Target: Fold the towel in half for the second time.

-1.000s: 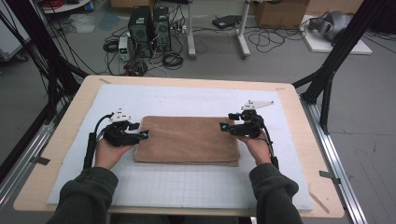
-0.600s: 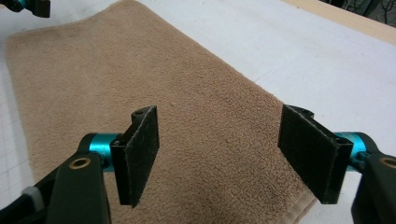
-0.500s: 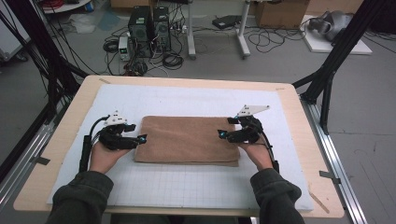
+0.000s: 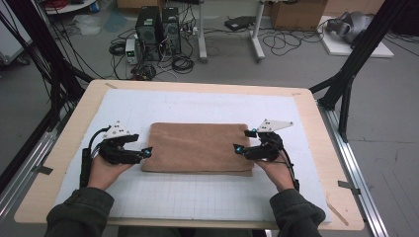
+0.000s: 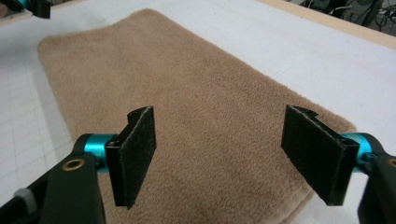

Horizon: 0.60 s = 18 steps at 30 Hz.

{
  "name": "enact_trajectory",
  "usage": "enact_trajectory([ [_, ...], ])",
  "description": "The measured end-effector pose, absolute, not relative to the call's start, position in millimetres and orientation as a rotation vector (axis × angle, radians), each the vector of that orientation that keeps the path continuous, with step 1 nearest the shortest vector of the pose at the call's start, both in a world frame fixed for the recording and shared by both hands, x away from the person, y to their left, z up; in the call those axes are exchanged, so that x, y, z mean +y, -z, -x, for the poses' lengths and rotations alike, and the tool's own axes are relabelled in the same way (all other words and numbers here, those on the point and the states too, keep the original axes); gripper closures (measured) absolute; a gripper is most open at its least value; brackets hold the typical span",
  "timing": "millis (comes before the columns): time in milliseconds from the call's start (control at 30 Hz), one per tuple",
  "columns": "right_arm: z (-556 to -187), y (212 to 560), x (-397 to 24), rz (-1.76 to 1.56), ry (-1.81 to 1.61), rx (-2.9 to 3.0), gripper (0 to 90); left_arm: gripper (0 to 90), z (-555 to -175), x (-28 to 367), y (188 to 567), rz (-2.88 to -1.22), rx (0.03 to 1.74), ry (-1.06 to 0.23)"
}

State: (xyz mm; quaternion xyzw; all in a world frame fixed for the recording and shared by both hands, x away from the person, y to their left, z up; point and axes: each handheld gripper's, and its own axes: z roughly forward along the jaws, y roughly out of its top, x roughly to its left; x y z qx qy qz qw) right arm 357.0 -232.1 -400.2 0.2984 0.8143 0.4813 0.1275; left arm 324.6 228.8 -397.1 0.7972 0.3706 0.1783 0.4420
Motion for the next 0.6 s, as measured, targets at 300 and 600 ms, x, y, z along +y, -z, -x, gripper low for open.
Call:
enact_trajectory([
  [300, -341.6, 401.2, -233.1, -0.850, -1.386, 2.390, 23.7, 22.8, -309.0, 238.8, 401.8, -1.950, 0.934, -0.443],
  [600, -328.2, 401.2, -245.6, -0.849, -1.421, 2.362, 22.8, 21.1, -294.5, 246.8, 406.0, -1.938, 0.939, -0.444],
])
